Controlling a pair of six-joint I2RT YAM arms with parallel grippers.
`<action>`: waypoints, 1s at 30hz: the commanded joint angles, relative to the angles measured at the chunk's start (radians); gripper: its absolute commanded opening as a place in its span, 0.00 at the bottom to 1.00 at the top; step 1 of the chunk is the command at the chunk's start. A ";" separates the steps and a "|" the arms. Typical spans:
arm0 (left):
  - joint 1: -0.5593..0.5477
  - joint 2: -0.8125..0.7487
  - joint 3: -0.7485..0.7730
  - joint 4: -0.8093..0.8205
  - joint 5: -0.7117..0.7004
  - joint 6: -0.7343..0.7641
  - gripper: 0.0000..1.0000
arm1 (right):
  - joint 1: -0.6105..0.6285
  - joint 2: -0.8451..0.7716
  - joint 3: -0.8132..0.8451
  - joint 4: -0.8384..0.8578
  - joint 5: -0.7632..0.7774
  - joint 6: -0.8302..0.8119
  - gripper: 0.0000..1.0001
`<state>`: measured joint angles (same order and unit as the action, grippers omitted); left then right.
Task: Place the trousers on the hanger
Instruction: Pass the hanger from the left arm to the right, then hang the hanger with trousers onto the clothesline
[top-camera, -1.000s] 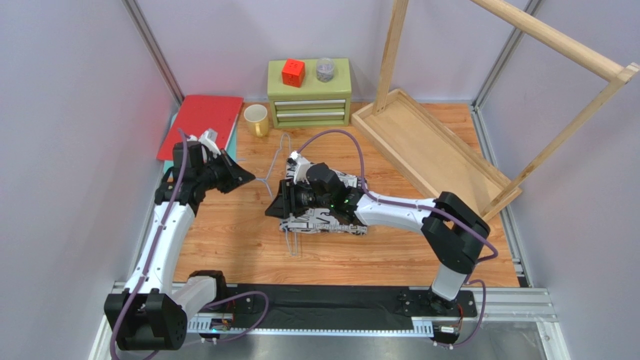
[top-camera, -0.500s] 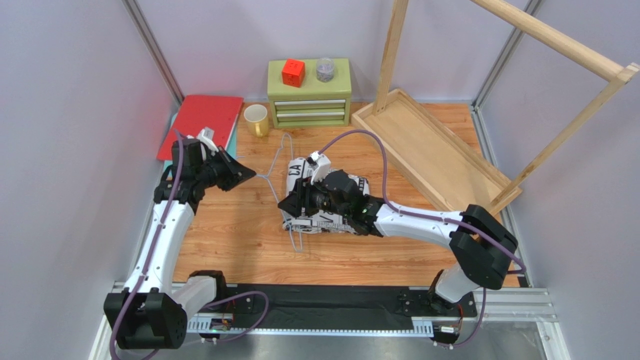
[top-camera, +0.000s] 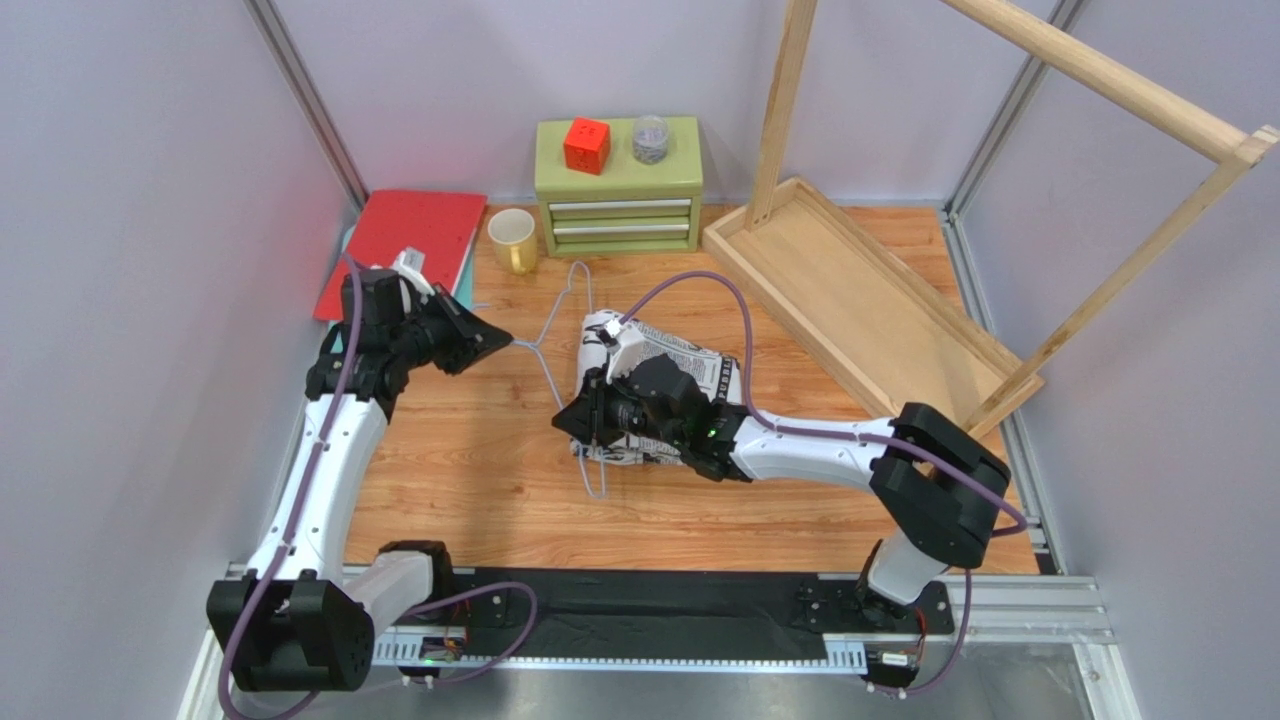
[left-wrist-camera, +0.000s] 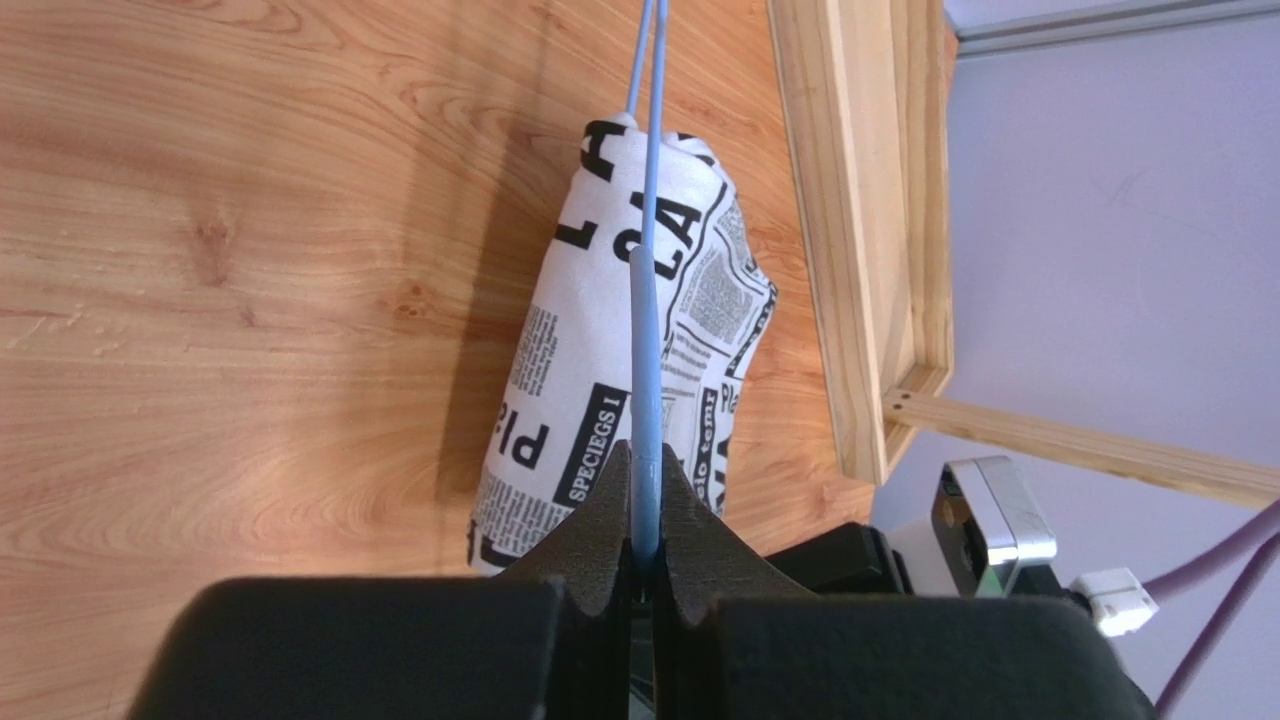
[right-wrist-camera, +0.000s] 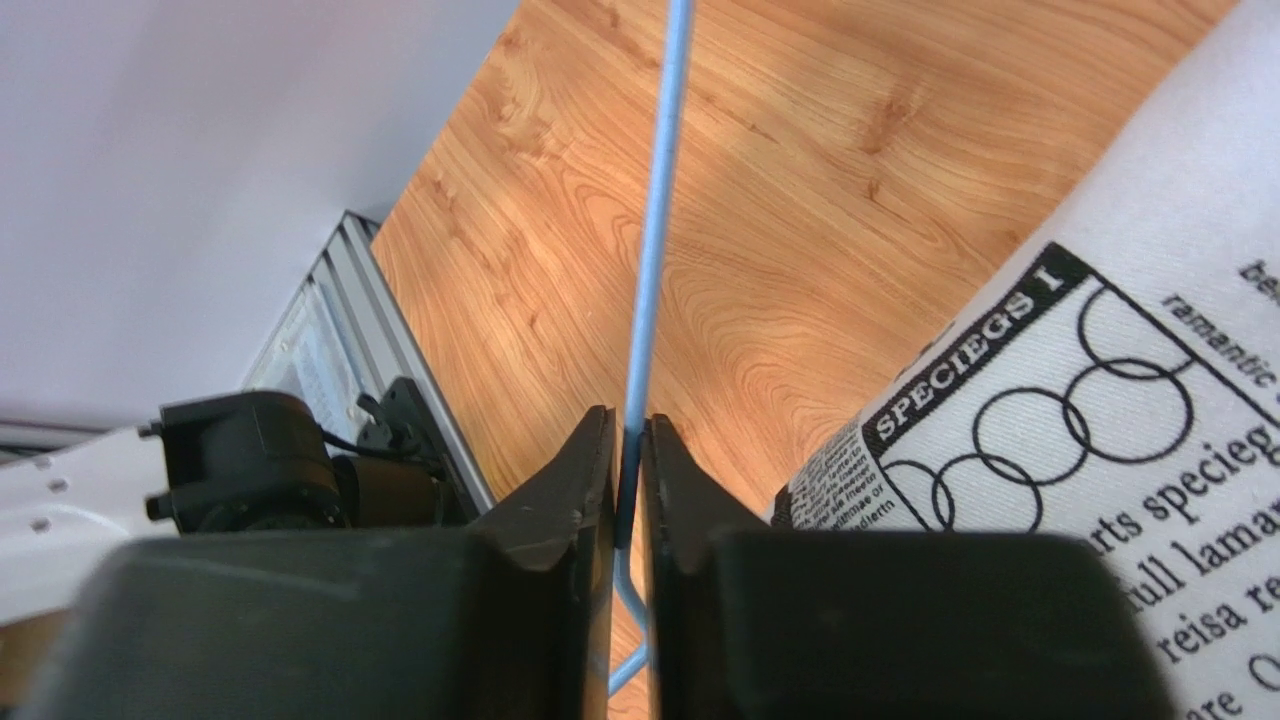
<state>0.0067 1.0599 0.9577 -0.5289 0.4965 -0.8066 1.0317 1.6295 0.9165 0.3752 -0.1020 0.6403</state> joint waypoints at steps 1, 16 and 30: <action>-0.004 -0.006 0.061 0.069 0.056 -0.069 0.00 | 0.002 0.003 0.054 0.082 0.012 0.009 0.00; -0.002 -0.034 0.162 0.392 0.157 -0.088 0.84 | -0.194 -0.253 0.205 0.044 -0.102 0.337 0.00; -0.004 -0.023 0.239 0.317 0.079 0.043 1.00 | -0.364 -0.523 0.289 -0.168 0.171 0.351 0.00</action>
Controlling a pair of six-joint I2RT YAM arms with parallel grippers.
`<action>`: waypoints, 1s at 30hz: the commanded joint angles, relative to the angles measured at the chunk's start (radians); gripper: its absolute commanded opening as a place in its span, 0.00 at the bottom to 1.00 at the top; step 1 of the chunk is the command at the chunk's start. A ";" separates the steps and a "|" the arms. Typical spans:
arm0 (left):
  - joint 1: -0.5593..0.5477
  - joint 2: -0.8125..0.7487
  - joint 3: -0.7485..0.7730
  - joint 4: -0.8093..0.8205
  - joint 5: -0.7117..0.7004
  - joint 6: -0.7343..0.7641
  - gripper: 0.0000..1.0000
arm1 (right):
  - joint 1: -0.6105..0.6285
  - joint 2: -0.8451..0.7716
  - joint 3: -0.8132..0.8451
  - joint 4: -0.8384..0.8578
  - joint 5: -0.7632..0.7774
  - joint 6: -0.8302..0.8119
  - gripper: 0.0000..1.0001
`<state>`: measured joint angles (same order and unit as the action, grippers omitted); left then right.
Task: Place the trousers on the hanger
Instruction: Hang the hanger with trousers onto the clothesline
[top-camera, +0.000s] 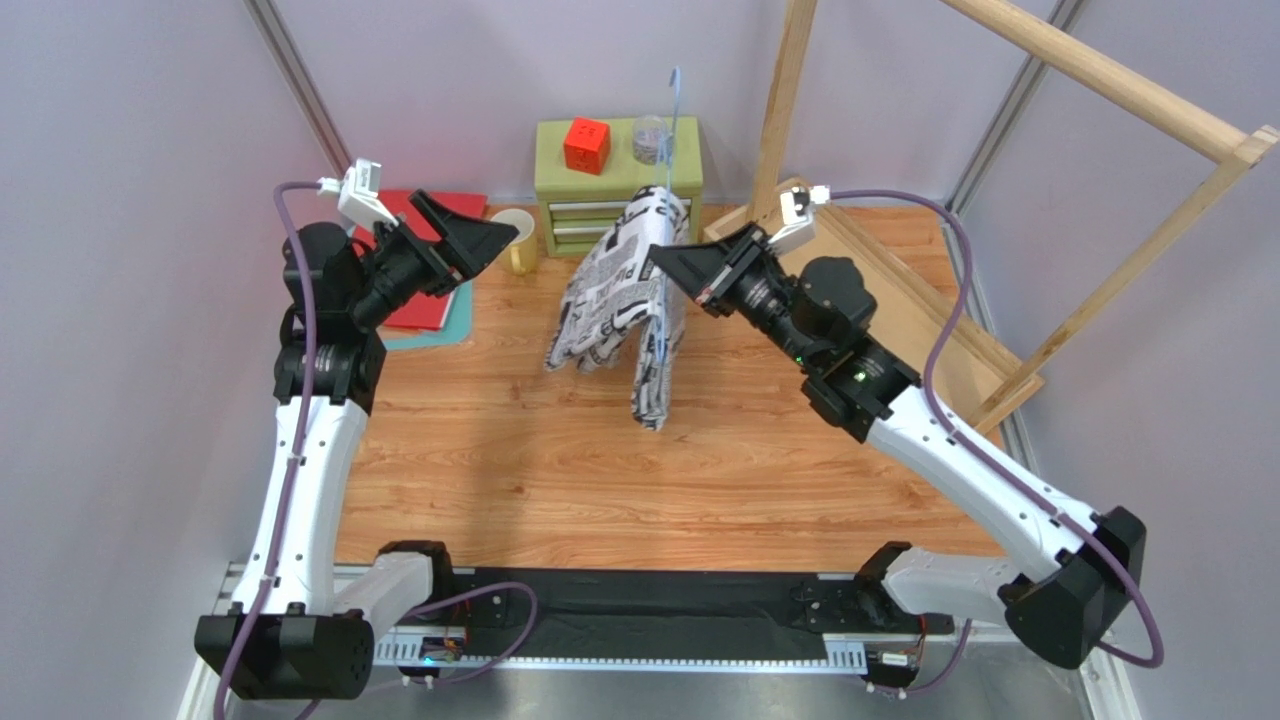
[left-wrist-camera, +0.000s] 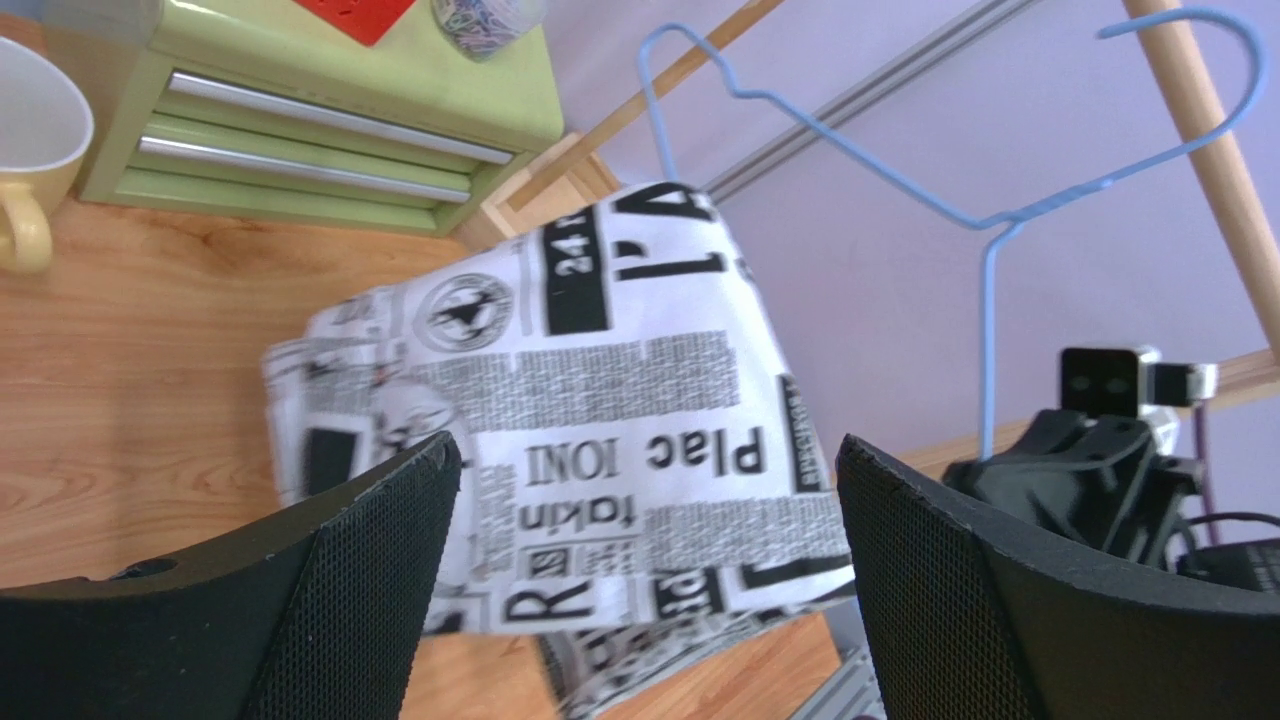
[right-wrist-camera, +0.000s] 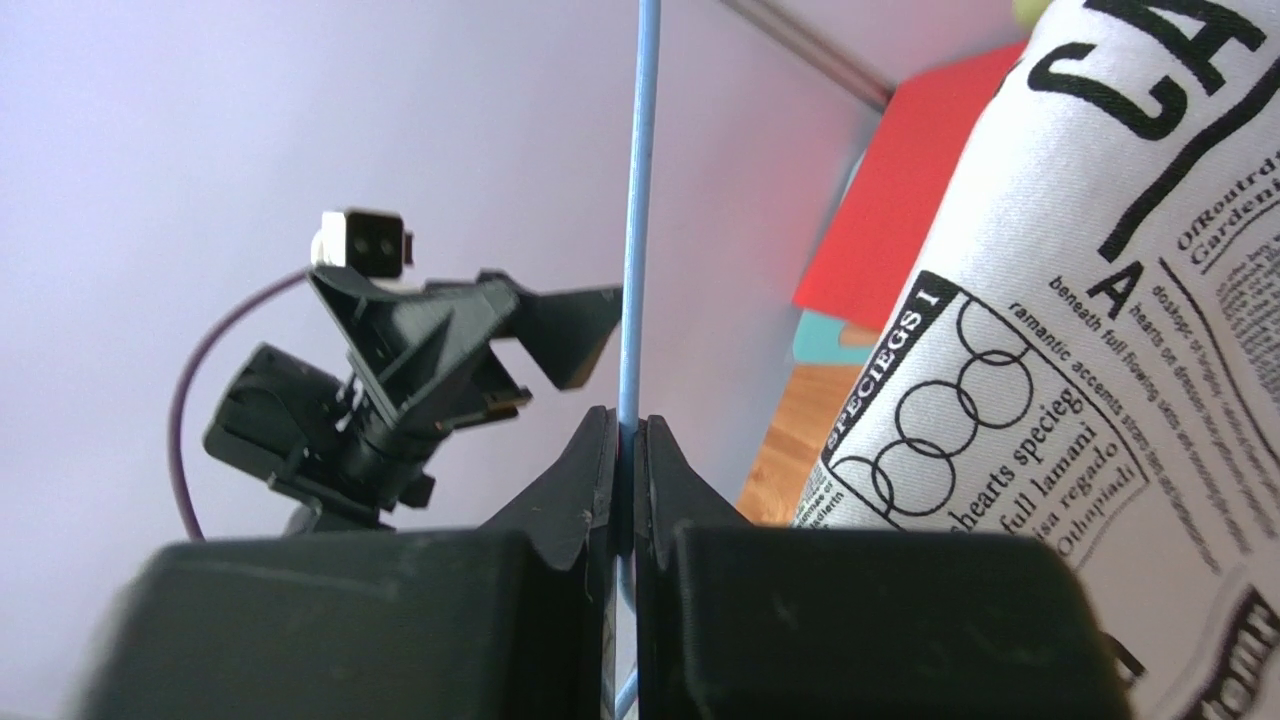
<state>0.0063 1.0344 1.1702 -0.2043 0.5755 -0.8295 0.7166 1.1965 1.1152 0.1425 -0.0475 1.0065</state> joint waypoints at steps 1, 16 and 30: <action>-0.003 0.004 0.023 -0.010 -0.003 0.076 1.00 | -0.060 -0.095 0.106 0.062 0.135 -0.020 0.00; -0.002 0.018 -0.020 0.023 0.029 0.046 1.00 | -0.213 -0.029 0.328 0.088 0.327 -0.305 0.00; -0.034 0.042 -0.011 0.032 0.038 0.030 1.00 | -0.286 0.143 0.532 0.074 0.507 -0.428 0.00</action>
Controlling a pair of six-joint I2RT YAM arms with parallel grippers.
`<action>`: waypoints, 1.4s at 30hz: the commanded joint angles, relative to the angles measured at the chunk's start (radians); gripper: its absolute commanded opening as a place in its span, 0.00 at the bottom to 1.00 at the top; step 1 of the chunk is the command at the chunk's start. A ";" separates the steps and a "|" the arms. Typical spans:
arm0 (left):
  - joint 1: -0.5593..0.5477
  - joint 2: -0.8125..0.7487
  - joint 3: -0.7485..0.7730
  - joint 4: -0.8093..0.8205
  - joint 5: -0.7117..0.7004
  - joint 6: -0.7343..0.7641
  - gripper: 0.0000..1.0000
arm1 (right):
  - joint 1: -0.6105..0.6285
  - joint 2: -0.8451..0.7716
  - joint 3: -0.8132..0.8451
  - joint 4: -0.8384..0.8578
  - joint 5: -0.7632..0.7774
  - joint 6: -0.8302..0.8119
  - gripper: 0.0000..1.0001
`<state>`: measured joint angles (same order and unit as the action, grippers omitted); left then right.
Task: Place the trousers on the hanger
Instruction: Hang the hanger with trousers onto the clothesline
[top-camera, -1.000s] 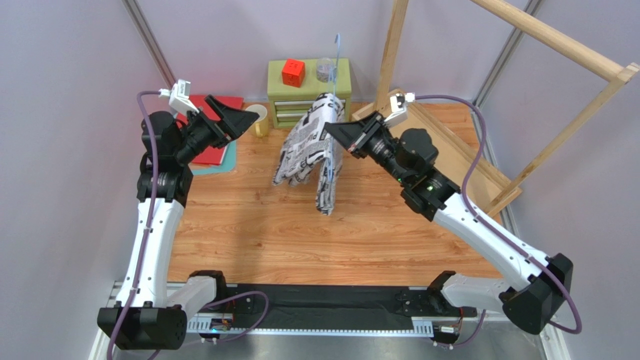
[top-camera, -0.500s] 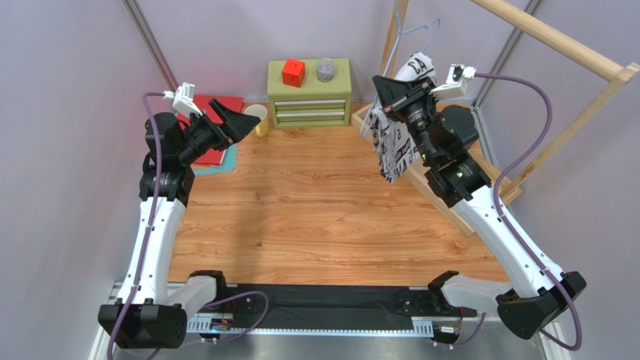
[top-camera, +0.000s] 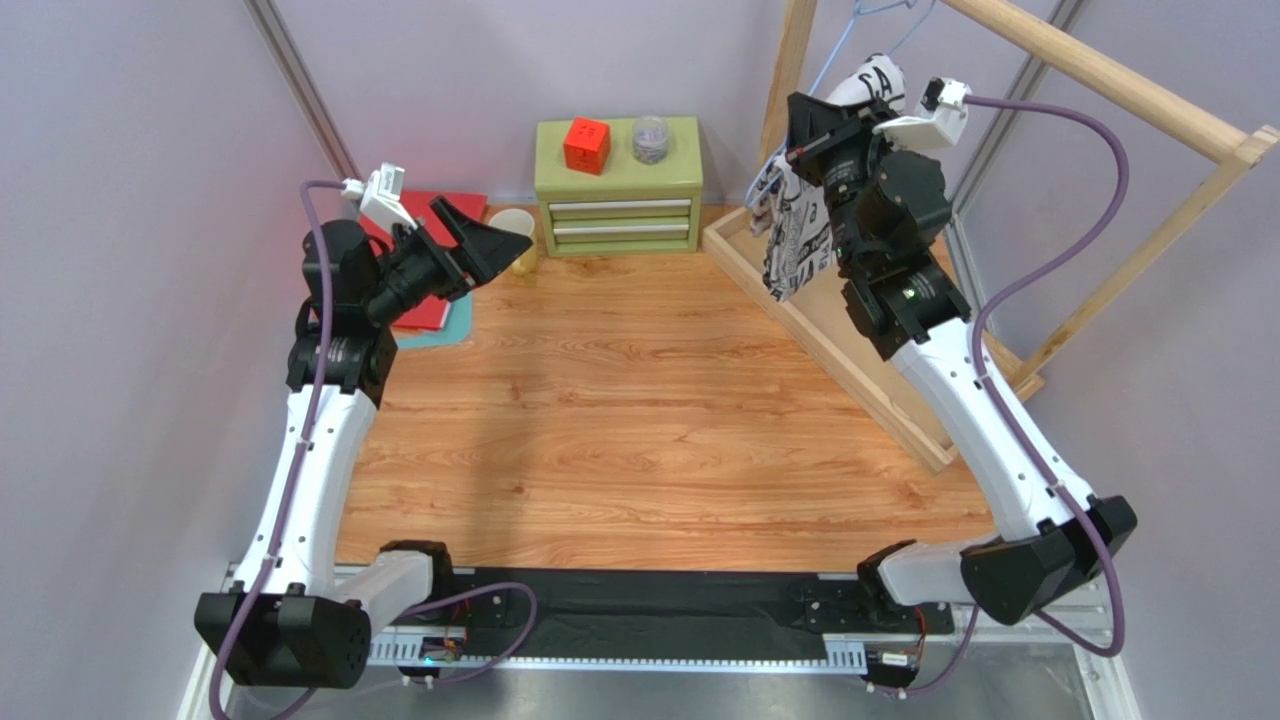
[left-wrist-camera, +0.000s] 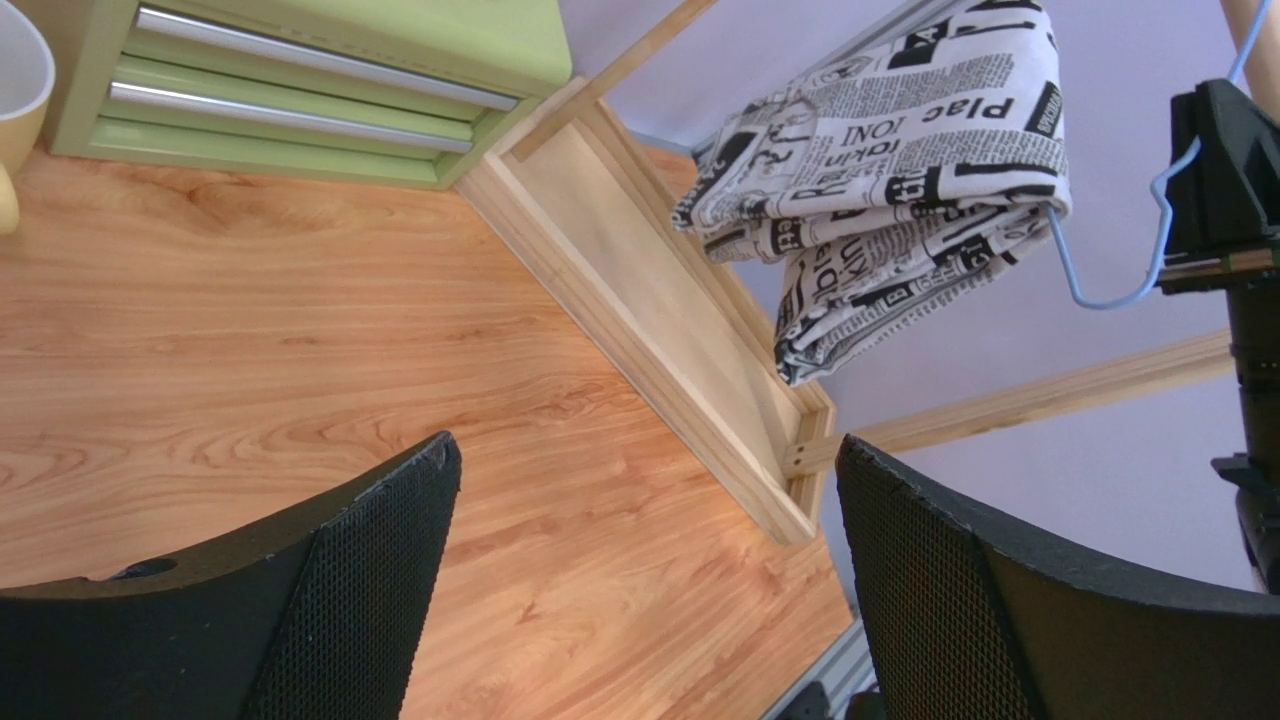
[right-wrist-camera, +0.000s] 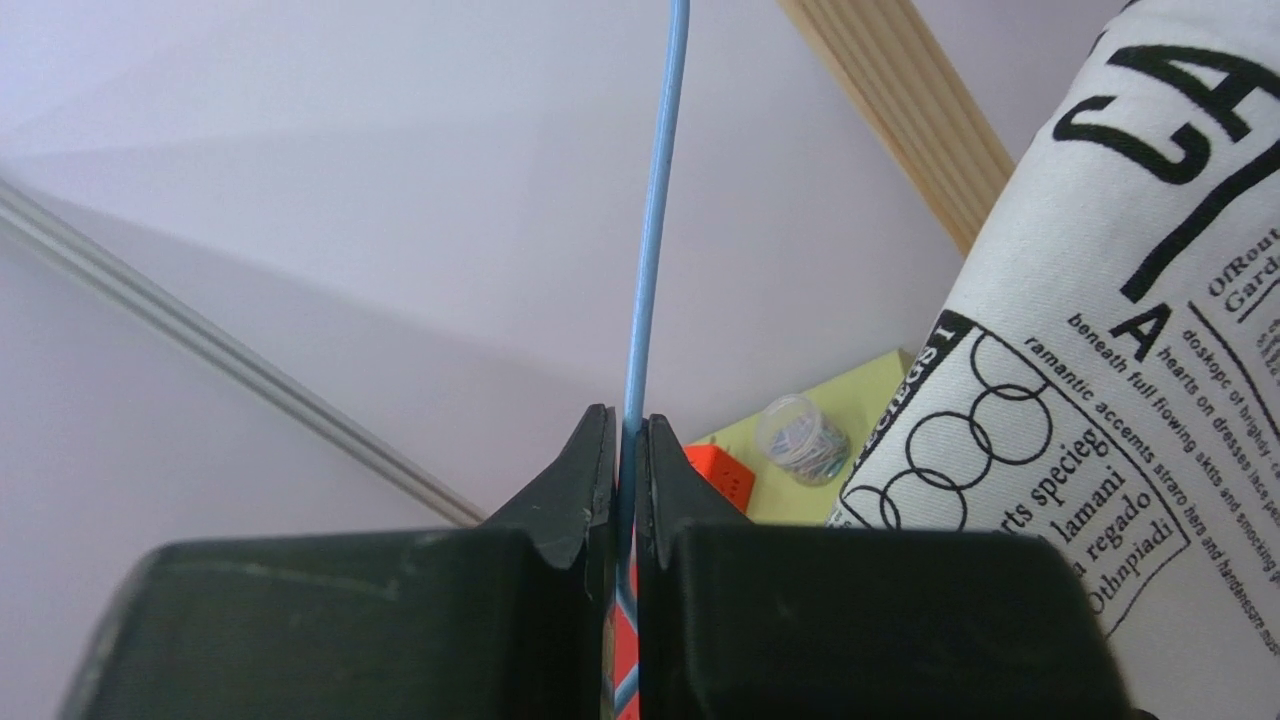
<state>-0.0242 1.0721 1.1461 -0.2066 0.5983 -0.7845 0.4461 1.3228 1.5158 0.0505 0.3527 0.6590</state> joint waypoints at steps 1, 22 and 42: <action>-0.003 0.006 0.014 0.035 0.014 -0.016 1.00 | -0.020 0.027 0.151 0.157 0.127 -0.085 0.00; -0.003 0.020 0.020 -0.019 -0.022 0.014 1.00 | -0.147 0.136 0.108 0.133 0.126 0.071 0.13; 0.081 0.106 0.144 -0.356 -0.022 0.207 1.00 | -0.164 -0.115 -0.023 -0.225 0.014 -0.296 0.95</action>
<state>0.0189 1.1488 1.1957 -0.4080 0.5667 -0.7101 0.2977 1.2694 1.4895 -0.0418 0.4164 0.5594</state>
